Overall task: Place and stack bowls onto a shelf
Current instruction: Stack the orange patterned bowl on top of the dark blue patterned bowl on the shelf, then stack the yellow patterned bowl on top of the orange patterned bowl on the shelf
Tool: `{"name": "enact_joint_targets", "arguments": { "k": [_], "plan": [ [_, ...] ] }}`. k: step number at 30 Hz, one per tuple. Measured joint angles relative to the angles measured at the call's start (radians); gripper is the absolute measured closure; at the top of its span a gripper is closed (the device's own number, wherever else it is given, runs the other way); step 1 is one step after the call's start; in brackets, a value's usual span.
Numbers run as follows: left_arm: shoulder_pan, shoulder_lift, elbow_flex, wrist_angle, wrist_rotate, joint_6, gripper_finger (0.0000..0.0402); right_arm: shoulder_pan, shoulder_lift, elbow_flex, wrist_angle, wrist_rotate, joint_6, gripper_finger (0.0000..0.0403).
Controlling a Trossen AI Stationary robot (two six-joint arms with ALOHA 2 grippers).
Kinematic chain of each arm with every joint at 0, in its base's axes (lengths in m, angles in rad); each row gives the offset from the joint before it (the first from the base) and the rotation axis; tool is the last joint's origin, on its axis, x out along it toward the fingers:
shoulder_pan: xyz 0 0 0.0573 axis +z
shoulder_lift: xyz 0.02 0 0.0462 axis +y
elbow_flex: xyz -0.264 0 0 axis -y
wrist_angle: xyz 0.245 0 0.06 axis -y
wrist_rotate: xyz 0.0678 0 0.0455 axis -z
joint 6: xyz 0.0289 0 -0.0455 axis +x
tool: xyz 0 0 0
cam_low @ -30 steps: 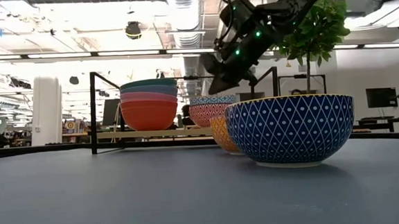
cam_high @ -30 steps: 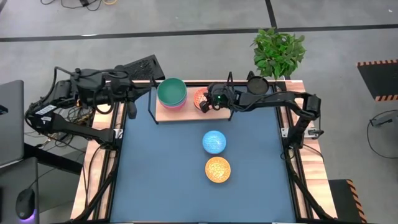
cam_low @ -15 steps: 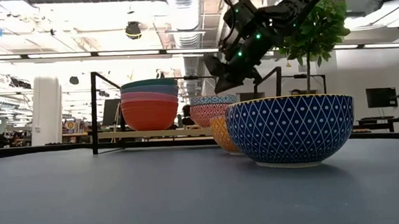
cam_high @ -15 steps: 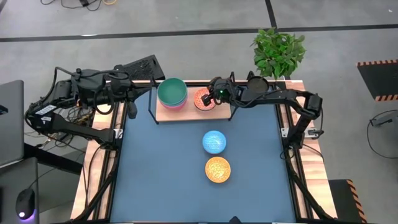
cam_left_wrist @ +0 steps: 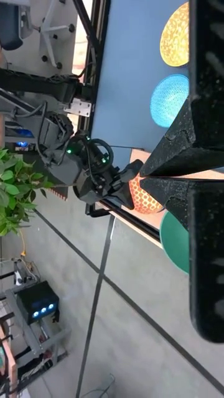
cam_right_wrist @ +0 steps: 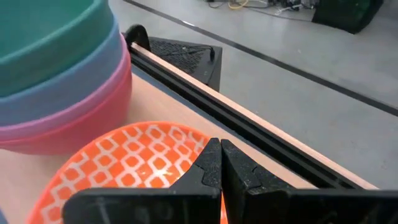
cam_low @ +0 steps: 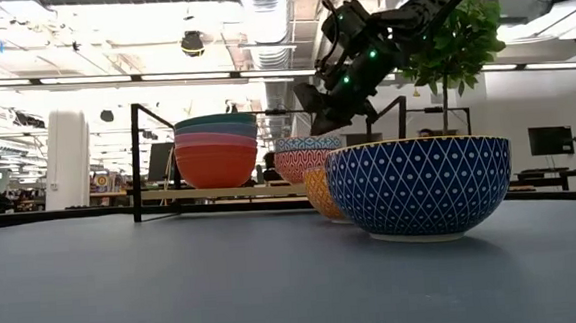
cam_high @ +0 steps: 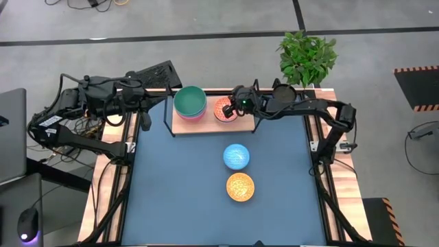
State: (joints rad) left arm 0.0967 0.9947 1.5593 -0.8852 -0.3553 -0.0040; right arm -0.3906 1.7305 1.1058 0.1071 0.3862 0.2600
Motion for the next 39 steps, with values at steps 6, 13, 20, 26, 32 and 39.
{"name": "enact_joint_targets", "arguments": {
  "k": [6, 13, 20, 26, 32, 39],
  "plan": [
    [0.000, 0.000, 0.000, -0.025, 0.020, 0.000, 0.0401, 0.048, -0.107, 0.014, -0.008, -0.001, -0.006, 0.0362],
    [-0.011, 0.020, 0.000, -0.124, 0.269, -0.047, 0.0402, 0.194, -0.371, 0.077, -0.327, -0.223, 0.018, 0.0321],
    [-0.147, 0.060, -0.092, -0.111, 0.370, -0.067, 0.0402, 0.481, -0.490, 0.077, -0.650, -0.210, 0.177, 0.0317],
    [-0.288, 0.061, -0.225, -0.024, 0.364, -0.134, 0.0401, 0.753, -0.421, 0.036, -0.693, -0.162, 0.288, 0.0314],
    [-0.410, 0.059, -0.275, 0.050, 0.275, -0.179, 0.0401, 0.928, -0.246, 0.038, -0.527, -0.152, 0.261, 0.0281],
    [-0.510, 0.058, -0.276, 0.094, 0.165, -0.212, 0.0401, 0.957, -0.036, 0.119, -0.572, -0.179, 0.261, 0.0205]
  ]
}}
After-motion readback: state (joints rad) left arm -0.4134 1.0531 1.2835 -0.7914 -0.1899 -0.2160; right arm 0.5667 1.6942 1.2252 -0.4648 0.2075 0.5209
